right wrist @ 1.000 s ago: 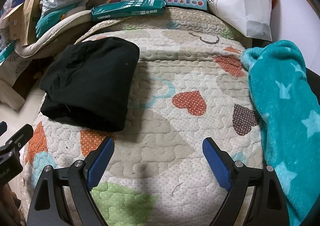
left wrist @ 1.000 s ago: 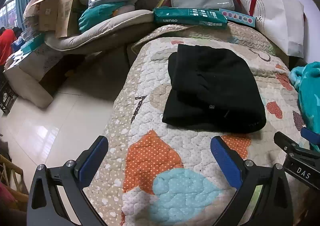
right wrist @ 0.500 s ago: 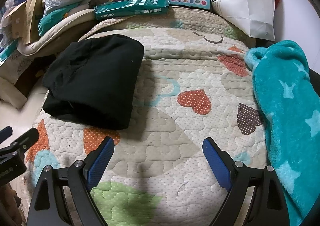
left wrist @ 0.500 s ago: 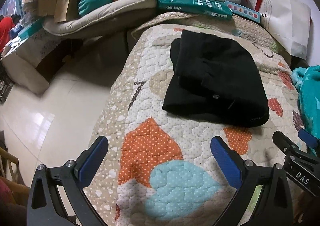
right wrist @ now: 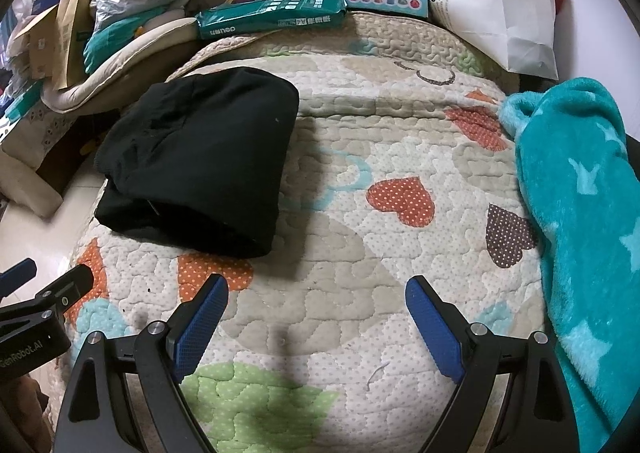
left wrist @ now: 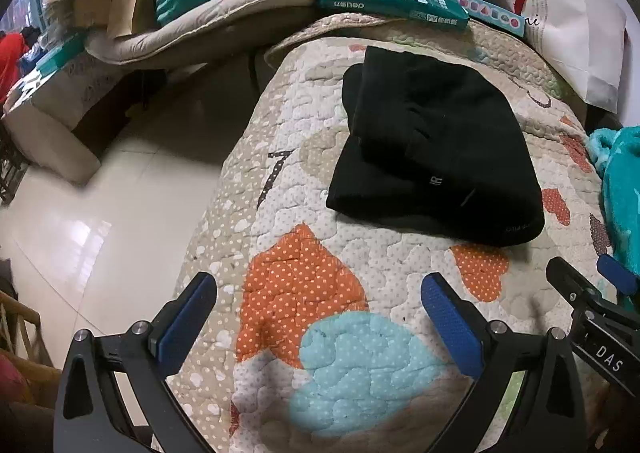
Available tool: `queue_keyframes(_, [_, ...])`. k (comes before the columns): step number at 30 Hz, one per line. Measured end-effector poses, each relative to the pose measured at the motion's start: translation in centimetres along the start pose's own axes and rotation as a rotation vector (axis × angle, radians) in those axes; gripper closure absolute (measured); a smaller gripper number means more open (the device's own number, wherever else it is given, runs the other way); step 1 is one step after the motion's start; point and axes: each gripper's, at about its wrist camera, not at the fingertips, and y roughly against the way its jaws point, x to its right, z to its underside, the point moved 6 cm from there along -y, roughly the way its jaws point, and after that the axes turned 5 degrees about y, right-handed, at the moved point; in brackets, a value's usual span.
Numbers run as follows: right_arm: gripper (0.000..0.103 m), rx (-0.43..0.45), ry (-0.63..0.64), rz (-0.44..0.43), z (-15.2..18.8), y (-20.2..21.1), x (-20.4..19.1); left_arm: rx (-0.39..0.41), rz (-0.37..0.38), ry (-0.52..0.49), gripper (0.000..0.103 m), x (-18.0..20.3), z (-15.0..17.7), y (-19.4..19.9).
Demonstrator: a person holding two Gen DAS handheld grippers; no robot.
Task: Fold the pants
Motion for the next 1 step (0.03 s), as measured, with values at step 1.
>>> queue_keyframes(1, [0.009,0.000,0.000,-0.001,0.01,-0.01,-0.01,0.001,0.000,0.001,0.001,-0.01,0.00,0.01])
